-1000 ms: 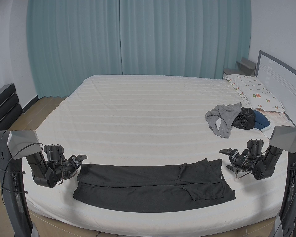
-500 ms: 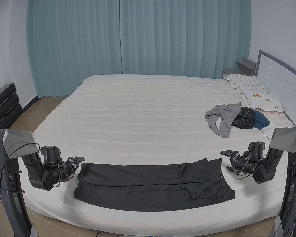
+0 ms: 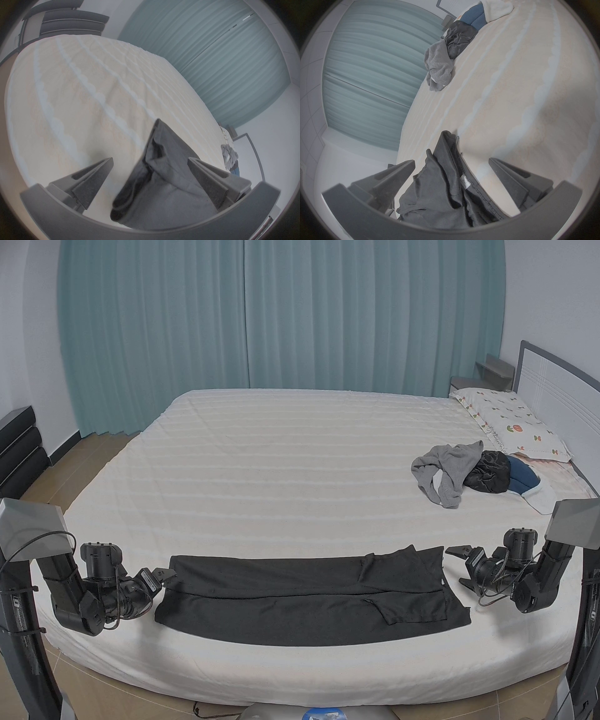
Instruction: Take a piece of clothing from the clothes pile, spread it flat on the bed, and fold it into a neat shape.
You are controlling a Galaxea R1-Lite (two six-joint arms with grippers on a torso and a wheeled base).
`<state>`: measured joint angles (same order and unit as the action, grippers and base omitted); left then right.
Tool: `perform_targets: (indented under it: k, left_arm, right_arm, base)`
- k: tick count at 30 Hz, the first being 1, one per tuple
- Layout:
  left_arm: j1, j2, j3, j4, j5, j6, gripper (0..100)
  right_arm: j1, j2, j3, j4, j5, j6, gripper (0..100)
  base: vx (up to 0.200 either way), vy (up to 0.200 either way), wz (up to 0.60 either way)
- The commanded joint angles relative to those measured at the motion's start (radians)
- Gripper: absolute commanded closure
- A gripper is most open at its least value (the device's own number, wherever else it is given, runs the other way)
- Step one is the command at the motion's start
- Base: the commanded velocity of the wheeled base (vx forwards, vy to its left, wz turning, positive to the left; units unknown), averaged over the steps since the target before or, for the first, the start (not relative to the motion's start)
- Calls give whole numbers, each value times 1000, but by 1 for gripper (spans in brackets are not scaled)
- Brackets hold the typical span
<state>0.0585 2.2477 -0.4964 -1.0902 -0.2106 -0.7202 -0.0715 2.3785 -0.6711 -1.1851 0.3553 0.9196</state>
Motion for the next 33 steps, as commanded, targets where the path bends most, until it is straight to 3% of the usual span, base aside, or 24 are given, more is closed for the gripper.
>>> perform_targets:
  k: [1,8,18,19,28,33]
  left_arm:
    - [-51,-22,42,3,7,1,0]
    - [-59,-14,79,3,50,8,0]
    - [-54,-14,125,-8,53,8,0]
    - [-52,-14,125,-8,53,8,100]
    - [-46,-33,148,4,71,12,100]
    - [-39,-53,183,6,112,108,100]
  right_arm:
    - [1,2,2,-1,-1,-1,0]
    - [4,2,2,-2,-1,-4,0]
    - [6,4,5,-5,-1,-5,0]
    - [6,4,5,-5,-1,-5,0]
    - [4,2,7,-5,-1,-5,0]
    - [4,2,7,-5,-1,-5,0]
  base:
    - [0,0,0]
    - [0,0,0]
    - [0,0,0]
    - [0,0,0]
    - [0,0,0]
    - [0,0,0]
